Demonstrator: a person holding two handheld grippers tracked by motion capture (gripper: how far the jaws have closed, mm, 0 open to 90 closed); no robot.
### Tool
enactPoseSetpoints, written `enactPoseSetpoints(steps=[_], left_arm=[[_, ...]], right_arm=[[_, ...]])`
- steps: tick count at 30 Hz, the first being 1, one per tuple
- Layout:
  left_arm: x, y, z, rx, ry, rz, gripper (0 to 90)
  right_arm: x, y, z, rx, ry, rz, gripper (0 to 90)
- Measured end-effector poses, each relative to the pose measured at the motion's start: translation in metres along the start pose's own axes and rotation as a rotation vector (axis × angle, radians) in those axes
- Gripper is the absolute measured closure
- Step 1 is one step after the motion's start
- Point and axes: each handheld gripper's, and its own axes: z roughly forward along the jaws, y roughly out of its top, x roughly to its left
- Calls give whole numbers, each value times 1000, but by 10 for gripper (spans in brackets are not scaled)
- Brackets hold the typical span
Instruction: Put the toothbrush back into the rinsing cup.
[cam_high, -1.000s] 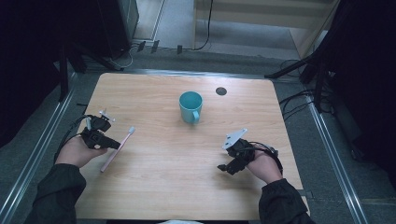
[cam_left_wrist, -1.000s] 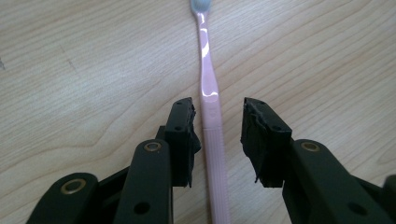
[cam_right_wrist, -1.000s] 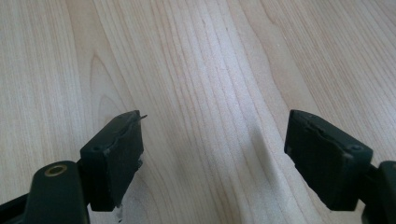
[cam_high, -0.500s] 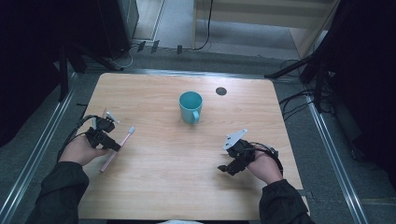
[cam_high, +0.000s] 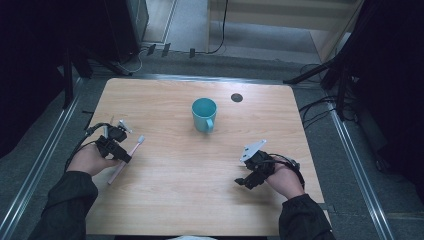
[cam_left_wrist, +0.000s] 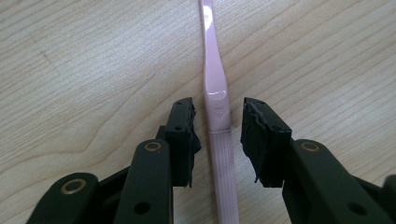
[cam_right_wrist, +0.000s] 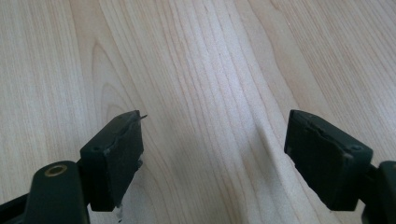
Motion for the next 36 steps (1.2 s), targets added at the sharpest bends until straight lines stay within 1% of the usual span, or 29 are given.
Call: enactPoseSetpoints(steps=[5,8,11,12,16,17,20,24,30,33,35,36], left_arm=[[0,1,3,31,13,4,636],[-2,2,4,28,17,6,636],[-2,2,4,34,25,14,637],[-3,2,4,34,28,9,638],[-7,4,5,45,60,23,641],[-8,5,5,54,67,29,644],[-9,6,5,60,81,24,650],[-10,7,5,69,80,17,660],[-13,9,6,87,82,8,700],[-13,10,6,100,84,8,727],[-14,11,6,105,84,0,760],[-13,12,6,109,85,3,773]], right_arm=[[0,-1,-1,0,-6,-1,193],[0,-2,-1,1,-5,-2,193],[0,-2,0,5,-2,5,193],[0,-2,0,9,-4,5,193],[0,-2,0,10,-5,8,193],[0,-2,0,12,-5,8,193],[0,-2,1,13,-6,9,193],[0,-2,1,20,-8,4,193],[0,-2,2,27,-6,3,193],[0,-2,2,30,-7,4,193],[0,-2,2,31,-7,3,193],[0,-2,2,31,-7,0,193]])
